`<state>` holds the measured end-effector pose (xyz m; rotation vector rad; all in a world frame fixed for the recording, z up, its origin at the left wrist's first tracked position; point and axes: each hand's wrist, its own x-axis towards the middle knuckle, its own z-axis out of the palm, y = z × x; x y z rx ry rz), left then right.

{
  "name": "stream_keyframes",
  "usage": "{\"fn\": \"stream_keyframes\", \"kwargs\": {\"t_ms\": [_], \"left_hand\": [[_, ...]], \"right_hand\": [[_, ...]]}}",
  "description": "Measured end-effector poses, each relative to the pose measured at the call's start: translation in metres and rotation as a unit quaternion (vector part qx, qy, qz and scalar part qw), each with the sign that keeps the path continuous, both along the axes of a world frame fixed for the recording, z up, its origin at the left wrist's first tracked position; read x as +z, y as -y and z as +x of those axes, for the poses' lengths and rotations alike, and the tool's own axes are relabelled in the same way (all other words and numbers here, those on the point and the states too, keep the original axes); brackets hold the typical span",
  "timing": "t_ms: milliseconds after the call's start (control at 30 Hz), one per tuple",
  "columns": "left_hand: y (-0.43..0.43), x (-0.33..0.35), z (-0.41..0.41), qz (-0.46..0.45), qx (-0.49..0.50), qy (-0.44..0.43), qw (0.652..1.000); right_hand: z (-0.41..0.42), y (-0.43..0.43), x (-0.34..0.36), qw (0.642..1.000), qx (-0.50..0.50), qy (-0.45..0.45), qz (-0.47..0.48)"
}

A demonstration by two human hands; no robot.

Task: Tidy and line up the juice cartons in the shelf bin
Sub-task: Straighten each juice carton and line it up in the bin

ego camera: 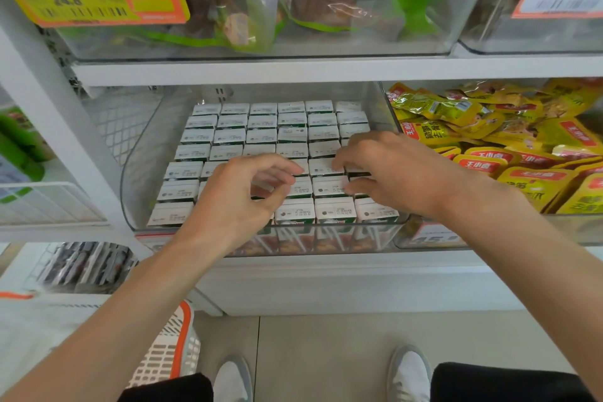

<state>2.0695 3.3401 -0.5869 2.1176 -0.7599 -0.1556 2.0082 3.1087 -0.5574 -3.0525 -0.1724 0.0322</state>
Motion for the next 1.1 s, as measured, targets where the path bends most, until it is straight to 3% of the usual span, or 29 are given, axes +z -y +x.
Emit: {"fn": "stream_keyframes", "kwargs": {"t_ms": [667,833,900,1100], "left_hand": [[-0.008,0.0,0.004,0.021,0.014,0.017,1.0],[-0.009,0.002,0.004,0.021,0.013,0.009,1.0],[-0.008,0.003,0.003,0.019,0.013,0.005,1.0],[-0.008,0.012,0.0,-0.063,-0.034,-0.077,0.994]], "right_hand": [[0.02,-0.01,0.0,0.997,0.008,-0.067,0.024],[0.014,-0.003,0.0,0.993,0.037,-0.084,0.069],[0.011,-0.001,0.006,0.993,0.035,-0.061,0.098],[0.008,-0.011,0.017,0.963,0.038,0.139,0.23]]}}
